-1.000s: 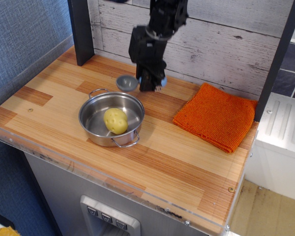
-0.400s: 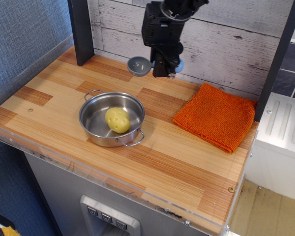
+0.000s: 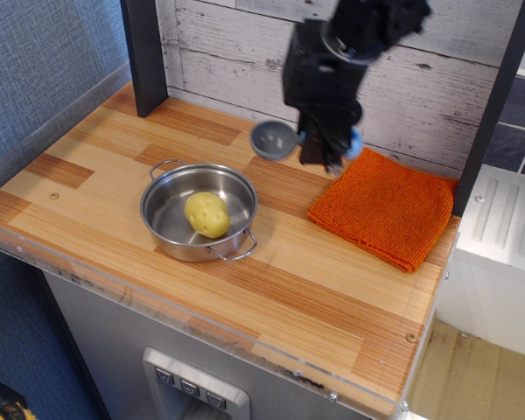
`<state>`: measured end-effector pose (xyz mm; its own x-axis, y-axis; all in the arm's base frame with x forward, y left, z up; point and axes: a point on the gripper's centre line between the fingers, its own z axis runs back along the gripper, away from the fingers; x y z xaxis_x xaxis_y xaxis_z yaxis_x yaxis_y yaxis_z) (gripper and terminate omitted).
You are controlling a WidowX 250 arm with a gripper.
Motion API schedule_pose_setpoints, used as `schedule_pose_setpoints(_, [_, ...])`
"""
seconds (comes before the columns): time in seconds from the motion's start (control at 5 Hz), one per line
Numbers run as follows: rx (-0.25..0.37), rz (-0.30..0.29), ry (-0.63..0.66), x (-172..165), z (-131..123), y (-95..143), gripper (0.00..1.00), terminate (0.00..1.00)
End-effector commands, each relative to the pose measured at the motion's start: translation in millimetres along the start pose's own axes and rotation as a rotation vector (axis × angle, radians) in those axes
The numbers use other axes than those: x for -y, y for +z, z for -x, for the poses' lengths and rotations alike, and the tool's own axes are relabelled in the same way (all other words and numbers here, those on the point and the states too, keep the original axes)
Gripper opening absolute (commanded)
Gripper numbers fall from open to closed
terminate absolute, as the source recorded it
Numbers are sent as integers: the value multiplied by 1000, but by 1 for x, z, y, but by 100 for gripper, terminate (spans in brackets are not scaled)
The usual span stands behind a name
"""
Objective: Put the spoon on the bottom-right corner of the counter.
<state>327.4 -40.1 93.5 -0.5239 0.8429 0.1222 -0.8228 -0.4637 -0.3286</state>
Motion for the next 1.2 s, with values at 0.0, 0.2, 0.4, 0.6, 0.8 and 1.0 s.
schedule_pose_setpoints(0.0, [-48,20,-31,-41,-3,20,0,0])
schedule_pose_setpoints(0.2, [-44,8,-46,-59,-5,5,0,0])
schedule_pose_setpoints(0.4, [-32,-27,-92,-80,-6,-15,0,0])
schedule_pose_setpoints(0.6, [-20,-44,-129,-94,-4,-22,0,0])
schedule_pose_setpoints(0.8, [-19,-58,-149,-100,0,-29,0,0])
schedule_pose_setpoints(1.0, [3,-77,-119,-104,0,-36,0,0])
